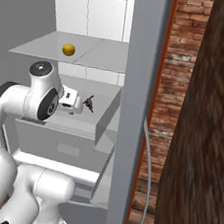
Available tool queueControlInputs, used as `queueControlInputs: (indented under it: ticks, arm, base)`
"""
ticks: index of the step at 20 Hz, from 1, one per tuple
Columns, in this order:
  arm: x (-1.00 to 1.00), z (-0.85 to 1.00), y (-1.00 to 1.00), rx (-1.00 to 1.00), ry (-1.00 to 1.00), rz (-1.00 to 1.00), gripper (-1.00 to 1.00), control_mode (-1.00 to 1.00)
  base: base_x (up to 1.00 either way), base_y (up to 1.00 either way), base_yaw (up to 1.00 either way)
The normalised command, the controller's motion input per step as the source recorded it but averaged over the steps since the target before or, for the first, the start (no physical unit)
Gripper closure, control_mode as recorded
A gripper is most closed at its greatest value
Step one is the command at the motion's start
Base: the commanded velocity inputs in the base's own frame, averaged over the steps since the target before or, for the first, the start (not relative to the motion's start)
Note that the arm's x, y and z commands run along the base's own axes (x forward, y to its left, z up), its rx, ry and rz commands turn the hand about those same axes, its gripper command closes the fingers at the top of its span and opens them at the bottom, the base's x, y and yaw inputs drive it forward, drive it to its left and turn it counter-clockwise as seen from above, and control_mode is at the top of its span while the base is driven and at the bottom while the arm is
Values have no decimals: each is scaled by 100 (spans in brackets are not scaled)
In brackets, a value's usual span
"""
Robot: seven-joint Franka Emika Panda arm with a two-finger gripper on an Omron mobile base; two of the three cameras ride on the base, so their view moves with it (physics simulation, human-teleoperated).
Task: Take the cheese, fish, and lemon from the fridge and place them on the plate on the dining counter to create an appetizer plate.
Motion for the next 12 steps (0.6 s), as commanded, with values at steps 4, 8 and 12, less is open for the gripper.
queueControlInputs:
  ticks: [4,8,12]
  arm:
    - [16,-15,0,0,-4,0,-100,-100]
    - [22,-26,0,0,-9,0,-100,-100]
    - [19,-31,0,0,-11,0,-100,-100]
  base:
    - [0,0,0]
    - [0,0,0]
    - [0,0,0]
